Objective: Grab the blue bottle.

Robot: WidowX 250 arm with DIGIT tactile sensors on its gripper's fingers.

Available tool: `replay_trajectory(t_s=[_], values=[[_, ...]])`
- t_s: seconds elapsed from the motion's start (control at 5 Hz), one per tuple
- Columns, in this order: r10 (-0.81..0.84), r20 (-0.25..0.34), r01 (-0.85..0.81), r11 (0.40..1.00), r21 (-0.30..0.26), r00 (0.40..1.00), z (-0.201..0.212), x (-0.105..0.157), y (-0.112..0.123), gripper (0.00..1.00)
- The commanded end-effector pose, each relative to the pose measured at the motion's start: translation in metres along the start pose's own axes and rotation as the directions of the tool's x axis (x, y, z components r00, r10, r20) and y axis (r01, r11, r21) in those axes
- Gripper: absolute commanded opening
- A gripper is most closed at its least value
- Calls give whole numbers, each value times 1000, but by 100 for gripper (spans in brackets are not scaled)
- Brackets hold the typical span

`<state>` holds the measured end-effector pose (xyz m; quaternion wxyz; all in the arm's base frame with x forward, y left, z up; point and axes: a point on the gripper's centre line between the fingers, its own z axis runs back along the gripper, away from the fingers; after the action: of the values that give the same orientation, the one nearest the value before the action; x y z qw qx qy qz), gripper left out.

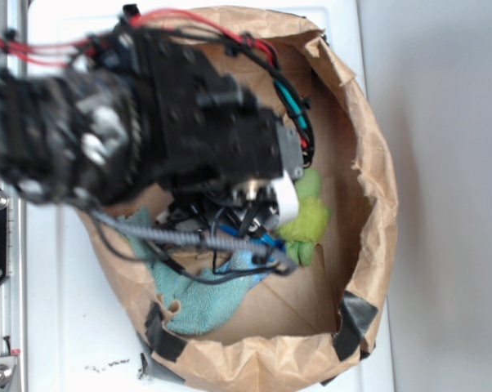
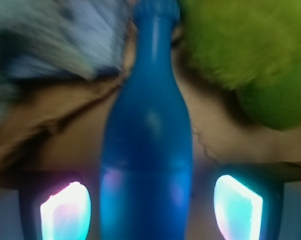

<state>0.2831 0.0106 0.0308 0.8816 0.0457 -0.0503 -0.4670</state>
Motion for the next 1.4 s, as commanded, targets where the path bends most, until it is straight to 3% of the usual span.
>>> replay_trajectory(t_s=[0.0,0.2,0.4,0.6,1.0,1.2], values=[[-49,4,48,997,65,999,-9,18,-11,100],[-31,25,30,998,61,999,-8,18,-7,0],[-32,24,30,998,61,999,-3,16,-9,0],[8,49,-9,1000,25,999,17,11,-10,0],[254,6,-253,967,-40,967,108,16,-10,0],[396,-68,-399,917,-32,916,133,20,-3,0]])
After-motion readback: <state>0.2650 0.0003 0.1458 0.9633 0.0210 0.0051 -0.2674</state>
